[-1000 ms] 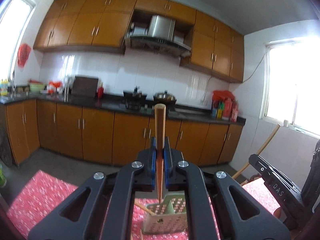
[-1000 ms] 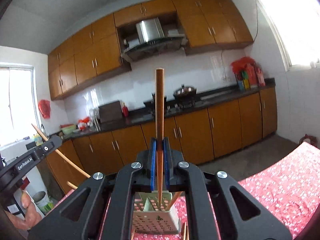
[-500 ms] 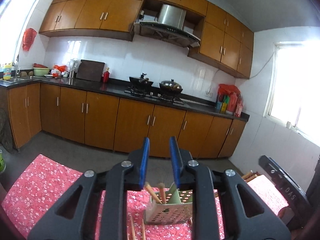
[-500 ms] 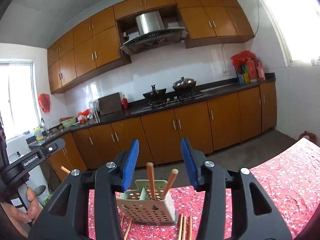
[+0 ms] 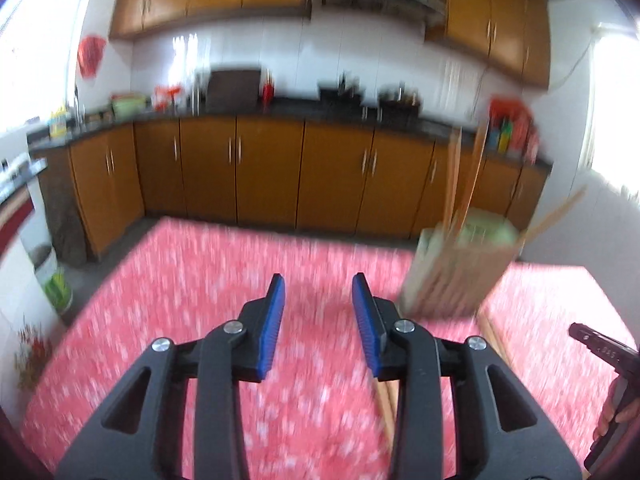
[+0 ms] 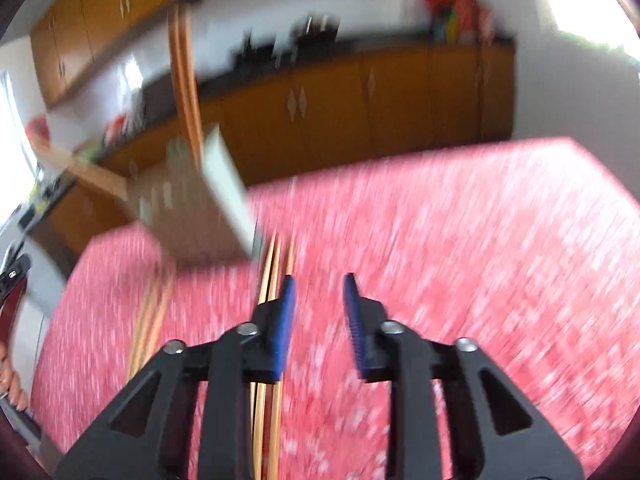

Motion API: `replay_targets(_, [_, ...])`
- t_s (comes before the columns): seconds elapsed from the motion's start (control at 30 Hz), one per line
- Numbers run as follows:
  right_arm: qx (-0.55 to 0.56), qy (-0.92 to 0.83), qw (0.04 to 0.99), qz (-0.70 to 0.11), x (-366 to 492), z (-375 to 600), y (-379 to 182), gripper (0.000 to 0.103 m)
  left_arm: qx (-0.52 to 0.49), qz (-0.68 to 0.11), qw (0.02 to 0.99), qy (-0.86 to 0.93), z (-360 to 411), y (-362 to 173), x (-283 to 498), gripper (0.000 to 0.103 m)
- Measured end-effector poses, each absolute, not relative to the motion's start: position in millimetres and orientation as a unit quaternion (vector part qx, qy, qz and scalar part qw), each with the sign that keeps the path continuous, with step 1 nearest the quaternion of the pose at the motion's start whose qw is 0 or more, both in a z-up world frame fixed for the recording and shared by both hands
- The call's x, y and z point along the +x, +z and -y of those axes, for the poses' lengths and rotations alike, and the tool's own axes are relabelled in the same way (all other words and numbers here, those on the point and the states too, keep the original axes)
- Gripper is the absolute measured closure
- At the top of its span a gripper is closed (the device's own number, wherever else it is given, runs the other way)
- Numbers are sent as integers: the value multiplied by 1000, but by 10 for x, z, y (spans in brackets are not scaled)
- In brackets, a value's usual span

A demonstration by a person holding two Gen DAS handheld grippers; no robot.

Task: Organize utensils
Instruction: 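Lower the left tool onto a third chopstick and close it while the right tool grasps one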

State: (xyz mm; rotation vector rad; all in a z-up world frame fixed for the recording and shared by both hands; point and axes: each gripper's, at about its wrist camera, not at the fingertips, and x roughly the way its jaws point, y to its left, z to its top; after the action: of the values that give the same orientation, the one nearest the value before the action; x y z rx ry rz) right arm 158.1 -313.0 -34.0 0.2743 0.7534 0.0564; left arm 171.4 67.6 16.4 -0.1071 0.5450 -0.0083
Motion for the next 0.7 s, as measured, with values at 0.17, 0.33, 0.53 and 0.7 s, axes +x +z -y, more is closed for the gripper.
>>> replay_targets(0.17, [111, 66, 895, -426, 1610, 2806, -752, 84, -58, -335, 940, -30, -624, -273, 1703, 68])
replay_targets(0.33, [76, 56, 893, -441, 1630, 2648, -881, 92, -61, -361, 928, -64, -458, -479, 1676, 71])
replay_targets(0.53, [85, 0, 897, -435, 1662, 2864, -899, 96, -64, -399, 909, -100, -241, -664, 1762, 81])
replay_targets(0.7, [83, -3, 898, -433, 1638, 2935, -900, 96, -56, -427, 896, -111, -103, -851, 1816, 87])
